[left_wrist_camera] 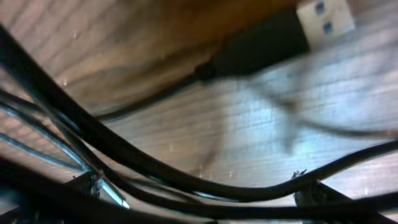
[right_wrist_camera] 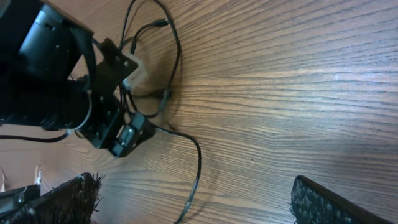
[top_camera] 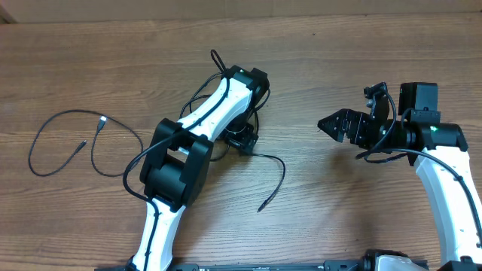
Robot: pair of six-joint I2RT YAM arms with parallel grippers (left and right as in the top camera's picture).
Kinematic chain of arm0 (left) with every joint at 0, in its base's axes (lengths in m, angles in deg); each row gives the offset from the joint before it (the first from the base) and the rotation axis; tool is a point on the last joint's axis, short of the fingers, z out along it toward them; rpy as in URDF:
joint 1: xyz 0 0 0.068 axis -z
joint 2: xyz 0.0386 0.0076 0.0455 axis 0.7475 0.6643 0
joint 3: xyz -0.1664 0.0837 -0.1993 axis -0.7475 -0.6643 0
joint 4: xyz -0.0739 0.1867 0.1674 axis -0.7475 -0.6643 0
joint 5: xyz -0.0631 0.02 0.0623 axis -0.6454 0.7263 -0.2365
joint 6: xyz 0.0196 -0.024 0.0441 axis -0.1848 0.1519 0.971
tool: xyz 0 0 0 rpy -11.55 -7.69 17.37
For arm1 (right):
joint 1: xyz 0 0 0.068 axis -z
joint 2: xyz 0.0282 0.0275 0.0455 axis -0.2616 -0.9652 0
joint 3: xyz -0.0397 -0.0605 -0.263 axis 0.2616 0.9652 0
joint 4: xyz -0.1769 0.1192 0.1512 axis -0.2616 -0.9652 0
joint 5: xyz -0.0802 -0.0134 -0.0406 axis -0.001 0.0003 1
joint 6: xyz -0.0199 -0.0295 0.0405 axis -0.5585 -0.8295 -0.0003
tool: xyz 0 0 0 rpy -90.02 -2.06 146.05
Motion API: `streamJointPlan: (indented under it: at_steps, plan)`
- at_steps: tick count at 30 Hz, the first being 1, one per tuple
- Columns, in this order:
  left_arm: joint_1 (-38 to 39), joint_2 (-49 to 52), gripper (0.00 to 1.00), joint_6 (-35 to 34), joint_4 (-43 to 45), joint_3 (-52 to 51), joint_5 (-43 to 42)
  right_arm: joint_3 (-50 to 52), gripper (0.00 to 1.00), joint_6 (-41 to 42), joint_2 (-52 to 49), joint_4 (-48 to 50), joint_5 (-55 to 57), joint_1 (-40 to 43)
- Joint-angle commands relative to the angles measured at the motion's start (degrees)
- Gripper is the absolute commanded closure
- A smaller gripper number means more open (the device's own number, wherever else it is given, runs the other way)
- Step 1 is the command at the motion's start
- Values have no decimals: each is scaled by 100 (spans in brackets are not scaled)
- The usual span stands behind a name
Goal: Untangle cables
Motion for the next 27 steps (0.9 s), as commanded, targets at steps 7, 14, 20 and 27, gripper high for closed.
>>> streamJointPlan:
  at_steps: [7, 14, 20, 27]
  plan:
    - [26, 39, 8, 109, 426, -894, -70, -17, 2, -46, -7, 22, 48, 28]
    - [44, 39, 12, -151, 487, -981, -72, -17, 2, -46, -7, 20, 48, 28]
    - [151, 39, 30, -192, 629, -988, -658, -17, 2, -46, -7, 22, 48, 28]
    - [380, 39, 54, -199, 970, -1233, -925, -17, 2, -48, -7, 15, 48, 28]
